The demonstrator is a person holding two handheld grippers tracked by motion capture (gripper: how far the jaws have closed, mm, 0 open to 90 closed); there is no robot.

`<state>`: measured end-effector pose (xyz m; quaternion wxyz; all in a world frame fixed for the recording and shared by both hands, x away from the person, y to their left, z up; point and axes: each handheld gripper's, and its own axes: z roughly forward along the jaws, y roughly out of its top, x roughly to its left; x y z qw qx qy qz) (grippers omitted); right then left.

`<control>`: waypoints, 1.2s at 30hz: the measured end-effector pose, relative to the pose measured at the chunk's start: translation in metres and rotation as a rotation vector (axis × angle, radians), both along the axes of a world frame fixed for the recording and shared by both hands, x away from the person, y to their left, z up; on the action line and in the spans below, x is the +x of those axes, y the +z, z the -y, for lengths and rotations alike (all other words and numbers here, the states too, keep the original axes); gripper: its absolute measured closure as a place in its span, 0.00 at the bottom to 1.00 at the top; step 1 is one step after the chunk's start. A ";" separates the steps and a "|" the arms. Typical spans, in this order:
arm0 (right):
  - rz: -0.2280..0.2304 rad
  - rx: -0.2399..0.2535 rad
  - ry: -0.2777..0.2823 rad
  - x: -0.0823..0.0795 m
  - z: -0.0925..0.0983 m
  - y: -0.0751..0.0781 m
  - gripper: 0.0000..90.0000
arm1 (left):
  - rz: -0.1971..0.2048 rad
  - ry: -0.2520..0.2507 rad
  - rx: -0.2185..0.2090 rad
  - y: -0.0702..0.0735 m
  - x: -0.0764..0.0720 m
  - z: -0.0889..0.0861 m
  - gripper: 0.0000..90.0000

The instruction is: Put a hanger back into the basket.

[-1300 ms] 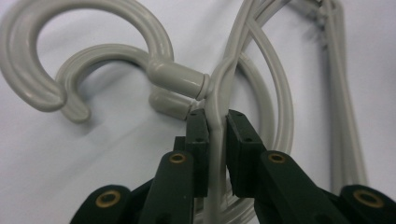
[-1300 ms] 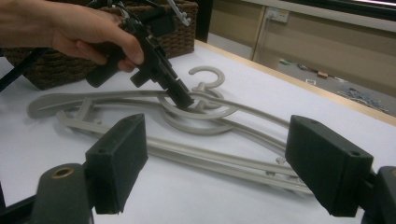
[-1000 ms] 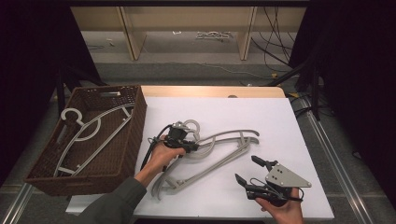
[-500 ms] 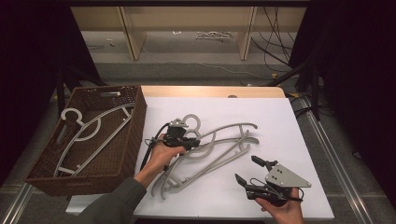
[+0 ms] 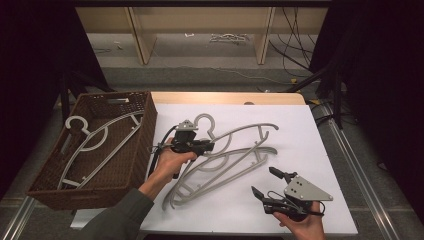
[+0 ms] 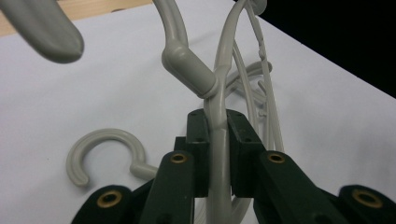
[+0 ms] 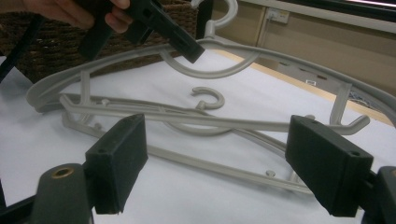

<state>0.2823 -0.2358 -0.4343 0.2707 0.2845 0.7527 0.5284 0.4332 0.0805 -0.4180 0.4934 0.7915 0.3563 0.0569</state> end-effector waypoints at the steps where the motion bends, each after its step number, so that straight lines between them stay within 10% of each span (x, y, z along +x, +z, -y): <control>1: -0.006 -0.004 0.004 0.000 0.001 0.000 0.24 | 0.005 -0.001 0.002 0.001 0.000 0.000 0.90; 21: 0.002 -0.001 0.010 0.000 0.001 0.001 0.24 | 0.065 0.012 -0.020 0.027 -0.013 -0.014 0.89; 36: -0.004 -0.003 0.012 0.001 -0.001 -0.001 0.24 | 0.169 0.032 -0.019 0.087 -0.039 -0.058 0.89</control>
